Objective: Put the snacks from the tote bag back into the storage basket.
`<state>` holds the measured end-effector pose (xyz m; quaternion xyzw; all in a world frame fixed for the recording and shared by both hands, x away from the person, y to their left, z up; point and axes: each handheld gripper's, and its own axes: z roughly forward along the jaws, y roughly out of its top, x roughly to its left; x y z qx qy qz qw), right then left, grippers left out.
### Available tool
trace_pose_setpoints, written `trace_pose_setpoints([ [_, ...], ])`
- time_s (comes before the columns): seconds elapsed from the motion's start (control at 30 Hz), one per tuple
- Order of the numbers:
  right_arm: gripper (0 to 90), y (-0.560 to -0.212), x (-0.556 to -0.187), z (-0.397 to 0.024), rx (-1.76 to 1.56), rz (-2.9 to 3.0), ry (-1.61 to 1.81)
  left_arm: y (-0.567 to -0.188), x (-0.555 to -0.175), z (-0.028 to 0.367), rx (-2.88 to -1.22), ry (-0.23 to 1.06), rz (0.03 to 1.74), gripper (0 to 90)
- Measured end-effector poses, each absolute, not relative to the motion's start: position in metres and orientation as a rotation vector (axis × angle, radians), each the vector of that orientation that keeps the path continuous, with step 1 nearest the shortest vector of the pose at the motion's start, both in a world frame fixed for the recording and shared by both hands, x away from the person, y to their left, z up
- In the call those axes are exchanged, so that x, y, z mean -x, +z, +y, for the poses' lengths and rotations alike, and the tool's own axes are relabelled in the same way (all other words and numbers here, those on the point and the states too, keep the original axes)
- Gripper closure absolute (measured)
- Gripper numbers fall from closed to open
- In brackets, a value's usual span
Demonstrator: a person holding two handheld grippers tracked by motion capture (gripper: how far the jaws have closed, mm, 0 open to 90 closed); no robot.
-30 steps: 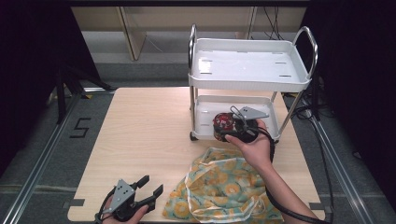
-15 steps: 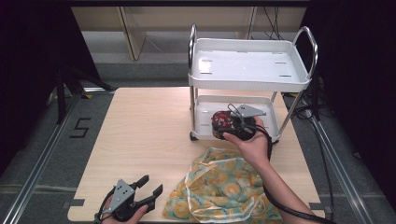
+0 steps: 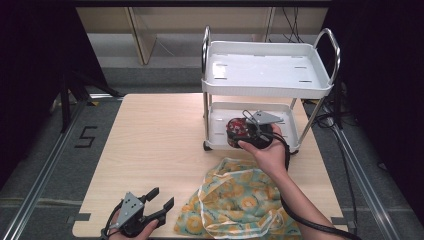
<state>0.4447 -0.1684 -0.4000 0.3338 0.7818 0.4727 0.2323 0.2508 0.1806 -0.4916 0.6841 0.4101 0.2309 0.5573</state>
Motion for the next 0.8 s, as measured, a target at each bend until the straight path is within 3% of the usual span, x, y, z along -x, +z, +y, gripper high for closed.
trace_pose_setpoints([
  [0.8,26.8,-0.4005,-0.4512,-0.1583,-0.926,2.16,1.295,-0.4912,-0.2505,0.182,-1.618,0.549,0.972,35.8],
])
